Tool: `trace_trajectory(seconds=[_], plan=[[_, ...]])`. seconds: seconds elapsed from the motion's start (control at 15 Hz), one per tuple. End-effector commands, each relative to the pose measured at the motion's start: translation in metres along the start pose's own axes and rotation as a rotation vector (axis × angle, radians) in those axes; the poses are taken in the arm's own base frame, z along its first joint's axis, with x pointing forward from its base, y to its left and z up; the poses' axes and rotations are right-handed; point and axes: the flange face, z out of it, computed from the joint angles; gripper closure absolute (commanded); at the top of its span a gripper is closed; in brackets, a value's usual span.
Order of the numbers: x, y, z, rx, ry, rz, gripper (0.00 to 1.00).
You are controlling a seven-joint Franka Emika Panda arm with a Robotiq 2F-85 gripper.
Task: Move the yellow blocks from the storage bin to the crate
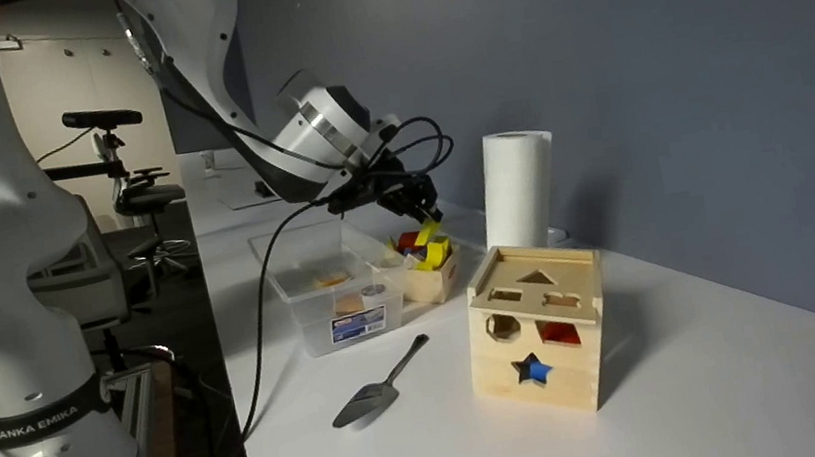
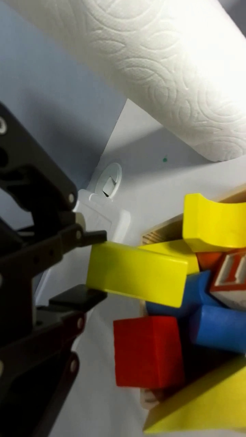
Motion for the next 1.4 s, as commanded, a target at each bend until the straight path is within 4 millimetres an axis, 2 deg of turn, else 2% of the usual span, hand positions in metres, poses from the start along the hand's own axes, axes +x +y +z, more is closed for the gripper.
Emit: trace_trajectory(seconds=[0.0, 0.07, 0.27, 0.47, 0.6, 0.93, 1.33], plan=[[-0.002, -0.001, 0.012, 0.01, 0.009, -0.005, 0.9], [-0.004, -0.002, 0.013, 0.011, 0.006, -0.008, 0.44], [-0.004, -0.004, 0.014, 0.014, 0.011, -0.01, 0.27], [0.005, -0.009, 0.007, 0.006, 0.028, -0.014, 0.04], [0.014, -0.019, -0.003, 0.008, 0.036, 0.001, 0.0], [0.041, -0.044, -0.04, -0.052, 0.052, 0.033, 0.0], [0.073, -0.078, -0.098, -0.151, -0.054, 0.112, 0.0]])
